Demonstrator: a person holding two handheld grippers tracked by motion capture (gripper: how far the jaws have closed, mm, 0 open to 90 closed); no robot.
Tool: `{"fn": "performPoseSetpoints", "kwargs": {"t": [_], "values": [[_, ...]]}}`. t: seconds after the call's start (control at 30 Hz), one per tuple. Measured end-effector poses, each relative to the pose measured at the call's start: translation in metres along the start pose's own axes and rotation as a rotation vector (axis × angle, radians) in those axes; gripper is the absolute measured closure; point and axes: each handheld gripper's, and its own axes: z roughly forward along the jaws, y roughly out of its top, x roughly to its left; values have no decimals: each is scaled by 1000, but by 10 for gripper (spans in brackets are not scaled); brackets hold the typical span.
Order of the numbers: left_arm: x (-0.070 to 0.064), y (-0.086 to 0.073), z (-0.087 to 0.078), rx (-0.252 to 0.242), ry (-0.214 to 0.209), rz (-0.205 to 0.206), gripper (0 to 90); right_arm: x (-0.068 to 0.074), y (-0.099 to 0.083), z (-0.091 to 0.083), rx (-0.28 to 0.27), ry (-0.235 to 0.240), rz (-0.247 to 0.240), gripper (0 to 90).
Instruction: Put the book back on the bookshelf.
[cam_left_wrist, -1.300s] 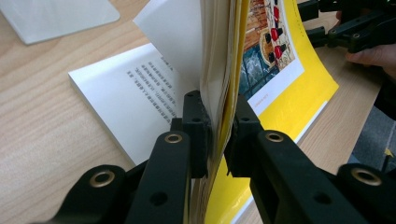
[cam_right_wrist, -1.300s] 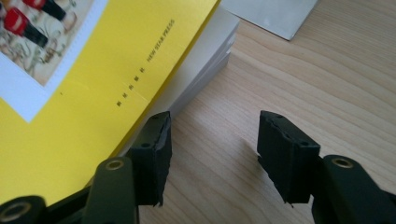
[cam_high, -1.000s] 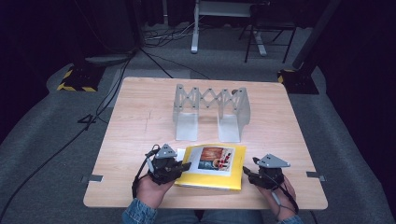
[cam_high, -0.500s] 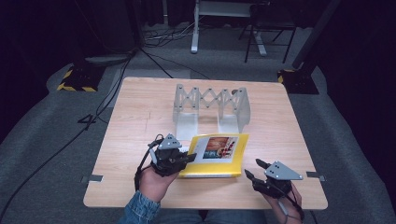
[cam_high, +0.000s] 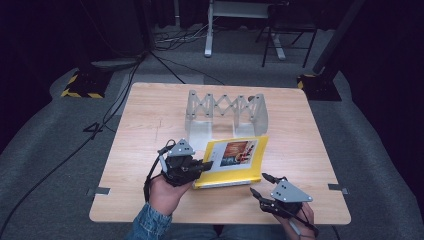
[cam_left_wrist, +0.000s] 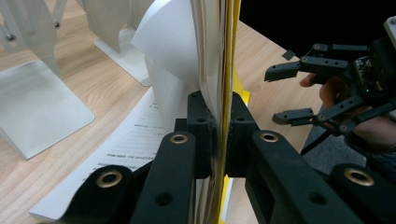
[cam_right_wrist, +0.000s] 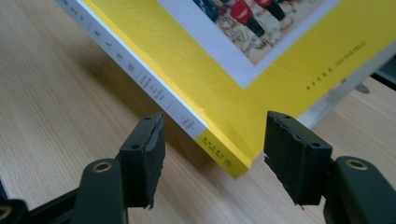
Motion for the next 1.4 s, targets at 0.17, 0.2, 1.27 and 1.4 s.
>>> {"fn": "performPoseSetpoints", "kwargs": {"t": [0.17,0.2,1.27,1.4], "values": [[0,-3,1,10,-25,-12,841,12,6,10,12,-13,-100,381],[0,-3,1,10,-25,-12,842,12,6,10,12,-13,-100,381],[9,-12,1,33,-114,-82,847,62,2,73,36,-296,-582,373],[9,-12,1,34,-122,-80,848,62,0,78,28,-327,-611,382]]}}
